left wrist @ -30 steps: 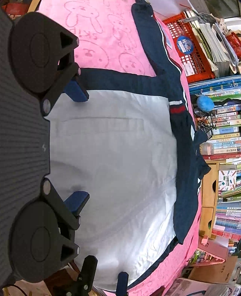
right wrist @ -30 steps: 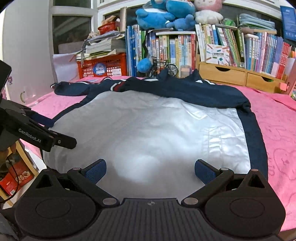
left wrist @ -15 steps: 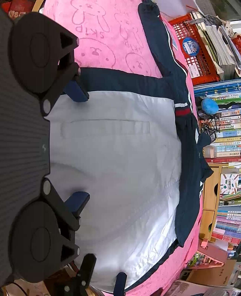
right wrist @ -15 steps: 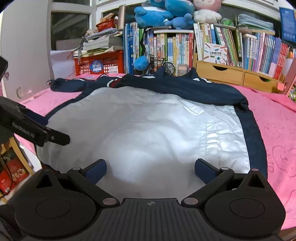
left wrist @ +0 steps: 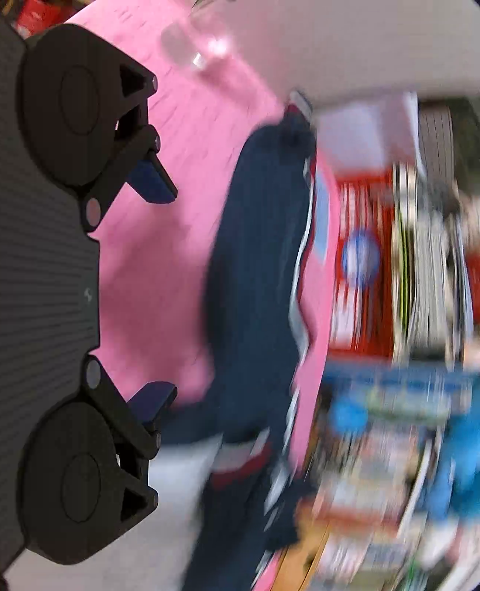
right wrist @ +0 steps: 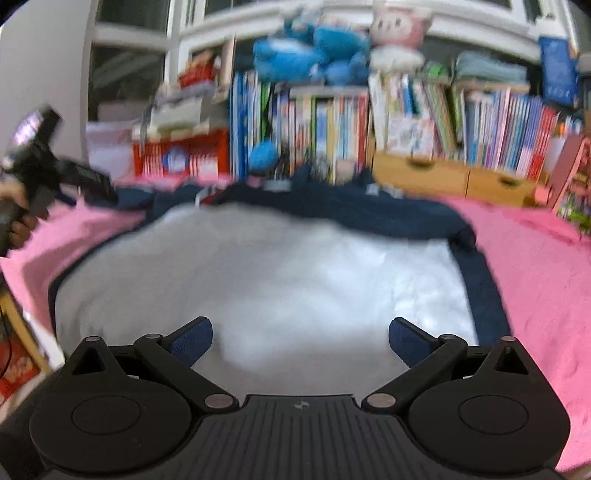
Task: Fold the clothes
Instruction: 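Grasp the other striped cuff with the left gripper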
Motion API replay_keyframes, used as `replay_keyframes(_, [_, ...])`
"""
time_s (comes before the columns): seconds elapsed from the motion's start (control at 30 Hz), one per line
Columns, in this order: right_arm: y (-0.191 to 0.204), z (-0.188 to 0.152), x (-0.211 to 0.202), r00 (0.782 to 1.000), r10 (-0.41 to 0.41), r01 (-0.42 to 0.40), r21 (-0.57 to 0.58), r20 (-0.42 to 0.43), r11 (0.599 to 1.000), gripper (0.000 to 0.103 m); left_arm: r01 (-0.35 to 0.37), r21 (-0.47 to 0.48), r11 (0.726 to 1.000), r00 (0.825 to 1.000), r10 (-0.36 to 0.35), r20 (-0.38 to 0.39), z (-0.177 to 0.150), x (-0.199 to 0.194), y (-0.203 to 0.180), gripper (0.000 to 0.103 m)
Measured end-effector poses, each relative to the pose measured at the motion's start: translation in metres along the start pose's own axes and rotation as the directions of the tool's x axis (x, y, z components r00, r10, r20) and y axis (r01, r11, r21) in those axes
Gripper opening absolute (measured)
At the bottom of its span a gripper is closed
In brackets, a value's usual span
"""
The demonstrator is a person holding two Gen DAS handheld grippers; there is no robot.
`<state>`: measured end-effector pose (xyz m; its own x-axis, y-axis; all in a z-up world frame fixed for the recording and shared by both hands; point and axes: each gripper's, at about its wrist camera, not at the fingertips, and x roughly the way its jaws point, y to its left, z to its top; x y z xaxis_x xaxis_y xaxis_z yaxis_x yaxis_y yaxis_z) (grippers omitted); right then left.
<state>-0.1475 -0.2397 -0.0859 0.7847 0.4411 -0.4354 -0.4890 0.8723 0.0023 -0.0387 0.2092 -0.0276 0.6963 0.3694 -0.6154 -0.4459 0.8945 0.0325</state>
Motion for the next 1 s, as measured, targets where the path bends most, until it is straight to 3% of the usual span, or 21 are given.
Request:
replay_keyframes(0.1, [-0.006,0.015,0.013,0.999,-0.031,0.031,-0.004,-0.008,1.0,0.103,-0.097,-0.047,0.994,0.995,0.099,0.026,0.025,0.036,0.021,0.103])
replay_keyframes(0.2, [-0.008,0.027,0.032,0.997,-0.079,0.079,-0.017,-0.022,0.997,0.103,-0.192,-0.148,0.97,0.98,0.197,0.016,0.045,0.076,0.044,0.103])
replay_keyframes(0.37, [-0.007,0.041,0.063,0.995,-0.09,0.09,-0.004,-0.032,0.996,0.103,-0.308,-0.352,0.884,0.95,0.306,-0.065,0.064,0.133,0.09,0.103])
replay_keyframes(0.5, [-0.003,0.043,0.085,0.994,-0.088,0.087,-0.022,-0.068,0.996,0.103,-0.366,-0.426,0.827,0.926,0.371,-0.074,0.072,0.156,0.113,0.103])
replay_keyframes(0.53, [-0.004,0.043,0.086,0.994,-0.085,0.084,-0.016,-0.074,0.996,0.103,-0.367,-0.436,0.822,0.924,0.376,-0.068,0.072,0.159,0.116,0.096])
replay_keyframes(0.57, [-0.004,0.042,0.088,0.993,-0.082,0.082,-0.01,-0.081,0.997,0.103,-0.364,-0.444,0.819,0.924,0.378,-0.061,0.072,0.16,0.118,0.079])
replay_keyframes(0.6, [-0.005,0.042,0.089,0.993,-0.079,0.079,-0.004,-0.087,0.997,0.103,-0.357,-0.449,0.819,0.926,0.375,-0.052,0.073,0.159,0.118,0.061])
replay_keyframes(0.63, [-0.006,0.042,0.091,0.993,-0.076,0.076,0.002,-0.093,0.997,0.103,-0.35,-0.453,0.82,0.927,0.372,-0.043,0.073,0.158,0.118,0.026])
replay_keyframes(0.67, [-0.006,0.041,0.093,0.992,-0.073,0.074,0.007,-0.099,0.997,0.103,-0.343,-0.458,0.82,0.929,0.369,-0.034,0.073,0.157,0.119,0.018])
replay_keyframes(0.73, [-0.007,0.041,0.096,0.992,-0.066,0.069,0.019,-0.112,0.997,0.103,-0.329,-0.467,0.821,0.931,0.364,-0.017,0.073,0.155,0.119,0.007])
replay_keyframes(0.83, [-0.009,0.039,0.101,0.99,-0.056,0.061,0.037,-0.13,0.997,0.103,-0.288,-0.477,0.83,0.937,0.348,0.04,0.076,0.142,0.111,0.004])
replay_keyframes(0.93, [-0.011,0.038,0.106,0.988,-0.046,0.054,0.054,-0.148,0.997,0.103,-0.206,-0.378,0.903,0.931,0.3,0.209,0.088,0.103,0.069,0.004])
replay_keyframes(1.0, [-0.013,0.038,0.109,0.986,-0.039,0.05,0.066,-0.16,0.997,0.103,-0.11,-0.266,0.958,0.921,0.199,0.335,0.094,0.069,0.028,0.004])
